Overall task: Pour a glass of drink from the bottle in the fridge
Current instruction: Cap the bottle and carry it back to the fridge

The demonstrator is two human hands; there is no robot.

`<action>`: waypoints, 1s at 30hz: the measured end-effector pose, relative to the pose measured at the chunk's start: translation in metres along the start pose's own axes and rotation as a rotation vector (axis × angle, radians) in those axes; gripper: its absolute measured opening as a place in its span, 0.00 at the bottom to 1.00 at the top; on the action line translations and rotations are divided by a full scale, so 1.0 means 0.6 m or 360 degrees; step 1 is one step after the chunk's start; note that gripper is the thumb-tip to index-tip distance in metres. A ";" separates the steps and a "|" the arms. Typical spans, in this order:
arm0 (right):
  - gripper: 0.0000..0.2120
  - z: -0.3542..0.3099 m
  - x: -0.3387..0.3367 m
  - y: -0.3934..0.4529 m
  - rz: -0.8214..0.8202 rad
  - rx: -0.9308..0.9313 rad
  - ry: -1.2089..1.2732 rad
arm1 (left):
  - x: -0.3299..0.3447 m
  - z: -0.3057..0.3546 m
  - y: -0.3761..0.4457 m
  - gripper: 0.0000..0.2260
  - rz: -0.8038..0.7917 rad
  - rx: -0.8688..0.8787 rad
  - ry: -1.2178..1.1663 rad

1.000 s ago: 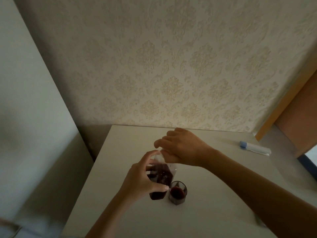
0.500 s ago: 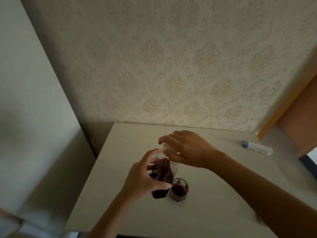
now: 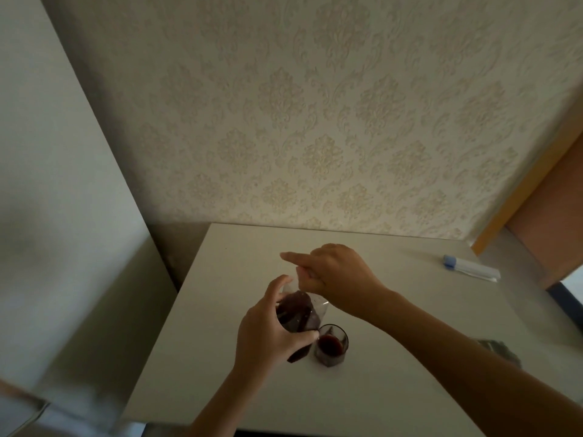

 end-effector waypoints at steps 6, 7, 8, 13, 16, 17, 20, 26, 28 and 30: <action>0.18 -0.009 0.013 -0.004 0.0070 0.0206 0.0129 | -0.007 -0.006 -0.010 0.41 0.0079 -0.0008 0.0151; 0.19 -0.012 0.015 -0.007 0.0063 0.0227 0.0156 | -0.008 -0.008 -0.011 0.41 0.0056 -0.0019 0.0150; 0.19 -0.016 0.016 -0.010 0.0058 0.0246 0.0173 | -0.009 -0.011 -0.012 0.41 0.0031 -0.0032 0.0136; 0.20 -0.034 0.015 -0.022 0.0043 0.0361 0.0161 | -0.022 -0.032 -0.020 0.42 0.0002 -0.0048 0.0011; 0.22 -0.041 0.011 -0.037 -0.0025 0.0474 0.0199 | -0.032 -0.045 -0.022 0.42 0.0036 -0.0017 -0.0009; 0.22 -0.041 0.010 -0.045 -0.0037 0.0513 0.0198 | -0.036 -0.049 -0.024 0.42 0.0050 -0.0020 -0.0031; 0.17 -0.036 0.012 -0.077 -0.0025 0.0619 0.0180 | -0.048 -0.060 -0.033 0.42 0.0097 -0.0105 -0.0137; 0.16 -0.022 0.013 -0.146 -0.0082 0.0716 0.0073 | -0.066 -0.047 -0.077 0.41 0.0142 -0.0160 -0.0208; 0.16 -0.023 0.013 -0.166 -0.0121 0.0705 0.0092 | -0.078 -0.037 -0.105 0.41 0.0181 -0.0171 -0.0210; 0.15 -0.029 0.012 -0.183 -0.0135 0.0666 0.0112 | -0.091 -0.026 -0.137 0.41 0.0247 -0.0189 -0.0222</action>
Point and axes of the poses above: each hand's wrist, its own y-axis towards the middle knuckle, its own x-axis out of the palm, z = x × y, the point moved 2 cm from there along y, towards the middle knuckle, and after that the axes turned 3 degrees about -z, right-handed, at the moved point
